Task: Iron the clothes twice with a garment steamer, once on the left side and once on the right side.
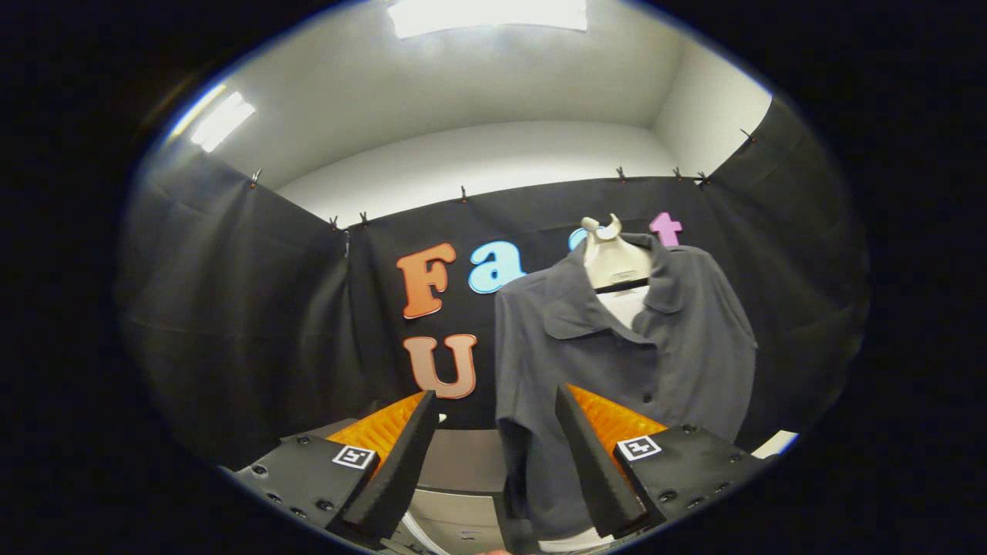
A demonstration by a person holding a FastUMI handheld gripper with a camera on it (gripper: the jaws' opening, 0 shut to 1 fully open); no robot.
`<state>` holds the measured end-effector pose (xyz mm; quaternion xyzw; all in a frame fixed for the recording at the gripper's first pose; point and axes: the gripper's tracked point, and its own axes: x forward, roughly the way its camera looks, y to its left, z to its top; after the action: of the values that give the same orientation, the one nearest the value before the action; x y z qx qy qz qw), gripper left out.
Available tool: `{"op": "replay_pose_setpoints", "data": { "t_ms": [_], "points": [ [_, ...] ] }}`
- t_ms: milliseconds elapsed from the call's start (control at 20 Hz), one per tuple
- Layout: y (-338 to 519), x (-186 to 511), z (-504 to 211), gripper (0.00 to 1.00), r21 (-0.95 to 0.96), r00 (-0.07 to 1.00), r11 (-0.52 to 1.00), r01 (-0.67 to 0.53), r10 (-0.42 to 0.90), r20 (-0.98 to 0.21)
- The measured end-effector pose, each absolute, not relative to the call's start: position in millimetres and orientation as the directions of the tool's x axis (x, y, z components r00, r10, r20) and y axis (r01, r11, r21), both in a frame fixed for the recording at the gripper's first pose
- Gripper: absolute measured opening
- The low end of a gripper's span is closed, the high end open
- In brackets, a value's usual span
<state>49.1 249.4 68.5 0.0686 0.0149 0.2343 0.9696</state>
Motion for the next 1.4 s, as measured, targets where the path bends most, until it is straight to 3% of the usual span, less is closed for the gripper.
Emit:
{"op": "replay_pose_setpoints", "data": {
  "t_ms": [300,700,1000,1400],
  "points": [
    [381.3,96.0,71.8,0.97,0.097,0.807,0.805,-0.586,0.59,-0.017],
    [546.2,173.9,-5.5,0.98,0.048,0.715,0.739,-0.672,0.664,-0.218],
    [608.8,217.5,-79.0,1.0,-0.034,0.688,0.73,-0.682,0.625,-0.369],
    [620.7,277.0,-193.2,1.0,-0.157,0.653,0.722,-0.674,0.483,-0.582]
  ]
}}
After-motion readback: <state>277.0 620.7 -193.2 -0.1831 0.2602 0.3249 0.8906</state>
